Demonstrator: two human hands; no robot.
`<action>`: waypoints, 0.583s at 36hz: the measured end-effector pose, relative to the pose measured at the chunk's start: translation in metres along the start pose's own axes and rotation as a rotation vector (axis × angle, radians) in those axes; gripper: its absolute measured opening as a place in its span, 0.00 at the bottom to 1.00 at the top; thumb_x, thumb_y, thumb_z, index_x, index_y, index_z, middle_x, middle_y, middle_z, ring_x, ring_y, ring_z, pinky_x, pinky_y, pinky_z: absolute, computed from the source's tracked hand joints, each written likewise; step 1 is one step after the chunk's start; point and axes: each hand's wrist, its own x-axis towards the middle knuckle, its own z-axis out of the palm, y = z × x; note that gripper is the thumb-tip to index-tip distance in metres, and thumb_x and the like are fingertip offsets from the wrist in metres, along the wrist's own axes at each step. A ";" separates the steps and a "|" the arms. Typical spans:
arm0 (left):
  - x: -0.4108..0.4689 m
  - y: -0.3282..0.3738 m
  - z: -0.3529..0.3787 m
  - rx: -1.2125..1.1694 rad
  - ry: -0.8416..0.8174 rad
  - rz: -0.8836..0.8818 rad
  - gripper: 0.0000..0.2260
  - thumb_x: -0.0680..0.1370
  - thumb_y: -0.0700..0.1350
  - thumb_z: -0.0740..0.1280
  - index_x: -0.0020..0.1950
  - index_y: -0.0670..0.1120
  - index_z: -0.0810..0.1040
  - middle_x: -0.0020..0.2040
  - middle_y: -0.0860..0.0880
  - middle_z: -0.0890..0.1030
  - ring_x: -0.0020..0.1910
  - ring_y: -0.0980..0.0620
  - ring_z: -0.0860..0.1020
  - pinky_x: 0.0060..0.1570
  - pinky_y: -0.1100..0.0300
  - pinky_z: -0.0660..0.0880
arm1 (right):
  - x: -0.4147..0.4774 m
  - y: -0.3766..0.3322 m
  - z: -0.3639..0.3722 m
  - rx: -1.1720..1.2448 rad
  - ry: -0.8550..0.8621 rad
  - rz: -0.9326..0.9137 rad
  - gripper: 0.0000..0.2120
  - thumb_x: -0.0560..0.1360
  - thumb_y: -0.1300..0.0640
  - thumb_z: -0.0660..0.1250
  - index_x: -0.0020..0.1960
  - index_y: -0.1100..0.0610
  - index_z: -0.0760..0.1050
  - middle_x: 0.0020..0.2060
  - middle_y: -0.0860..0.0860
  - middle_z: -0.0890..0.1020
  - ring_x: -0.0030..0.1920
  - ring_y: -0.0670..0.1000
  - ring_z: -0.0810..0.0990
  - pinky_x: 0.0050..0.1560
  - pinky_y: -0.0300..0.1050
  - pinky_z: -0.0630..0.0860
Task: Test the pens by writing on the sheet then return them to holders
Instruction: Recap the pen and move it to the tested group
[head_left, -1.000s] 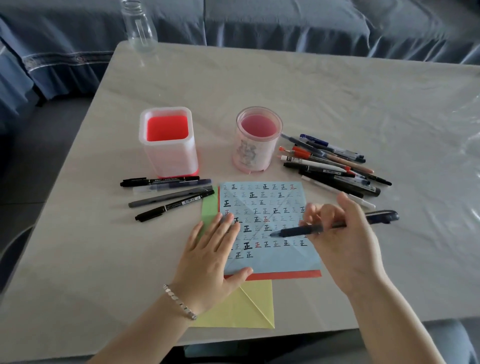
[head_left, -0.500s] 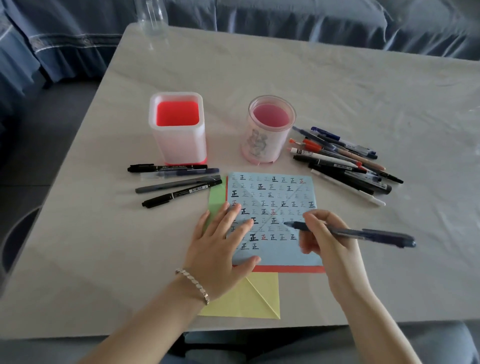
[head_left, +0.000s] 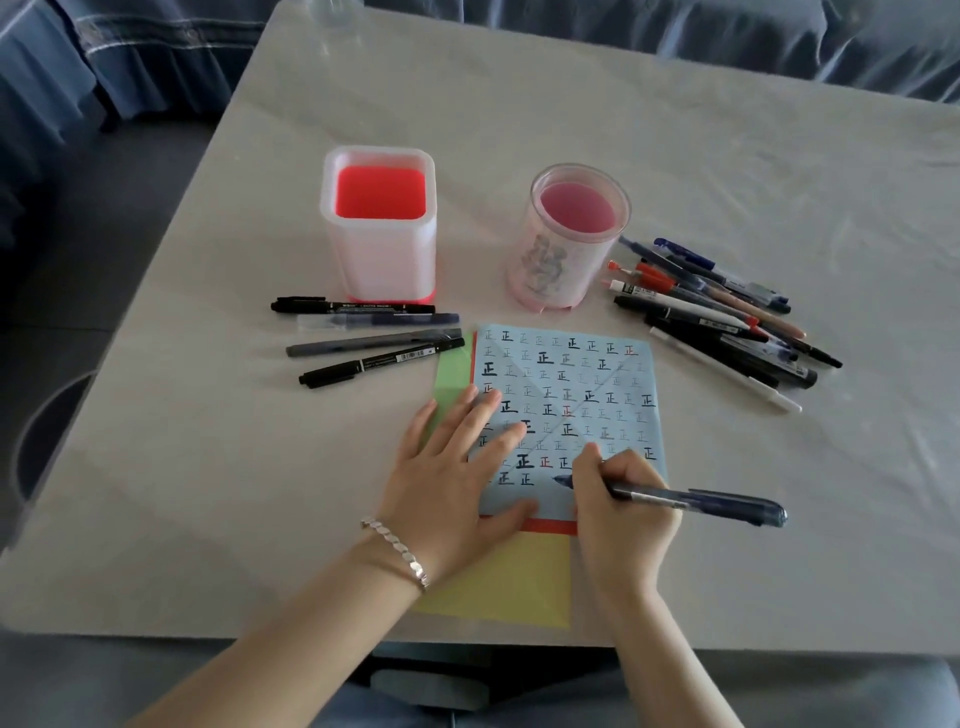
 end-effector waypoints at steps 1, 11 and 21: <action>0.000 0.000 0.000 -0.002 0.002 0.001 0.28 0.71 0.65 0.55 0.64 0.52 0.74 0.69 0.45 0.70 0.70 0.47 0.65 0.66 0.49 0.55 | 0.000 0.001 0.001 0.000 0.001 -0.003 0.18 0.72 0.67 0.67 0.25 0.65 0.66 0.17 0.45 0.71 0.22 0.40 0.70 0.26 0.28 0.64; 0.000 -0.001 0.002 -0.036 0.016 -0.002 0.28 0.70 0.64 0.57 0.64 0.52 0.73 0.70 0.45 0.69 0.71 0.48 0.63 0.66 0.48 0.54 | 0.002 0.006 0.006 -0.031 -0.028 -0.060 0.20 0.71 0.68 0.67 0.24 0.60 0.64 0.18 0.45 0.71 0.23 0.43 0.68 0.26 0.28 0.63; 0.000 0.000 0.002 -0.035 0.014 -0.007 0.28 0.70 0.65 0.56 0.65 0.52 0.73 0.70 0.46 0.69 0.71 0.48 0.62 0.67 0.48 0.54 | 0.003 0.009 0.006 -0.065 -0.018 -0.101 0.18 0.70 0.69 0.67 0.24 0.62 0.65 0.17 0.47 0.65 0.23 0.44 0.67 0.26 0.29 0.62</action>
